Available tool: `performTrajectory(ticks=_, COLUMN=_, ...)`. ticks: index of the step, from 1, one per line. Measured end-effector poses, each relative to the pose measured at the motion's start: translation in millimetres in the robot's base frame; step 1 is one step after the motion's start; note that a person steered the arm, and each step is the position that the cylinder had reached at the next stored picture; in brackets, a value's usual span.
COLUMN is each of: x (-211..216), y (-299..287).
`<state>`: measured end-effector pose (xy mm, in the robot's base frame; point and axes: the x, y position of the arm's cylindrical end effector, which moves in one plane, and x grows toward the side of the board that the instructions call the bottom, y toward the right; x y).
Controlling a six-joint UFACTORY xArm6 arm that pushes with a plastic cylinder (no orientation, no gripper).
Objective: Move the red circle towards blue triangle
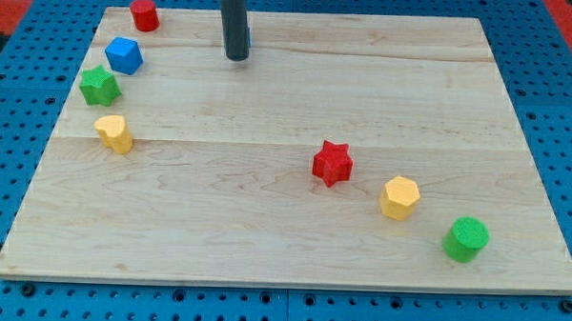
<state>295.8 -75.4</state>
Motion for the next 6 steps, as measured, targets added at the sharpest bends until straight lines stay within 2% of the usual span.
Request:
performTrajectory(ticks=1, x=0.3, y=-53.8)
performTrajectory(ticks=3, x=-50.4, y=-88.9)
performTrajectory(ticks=6, x=-56.2, y=-214.3)
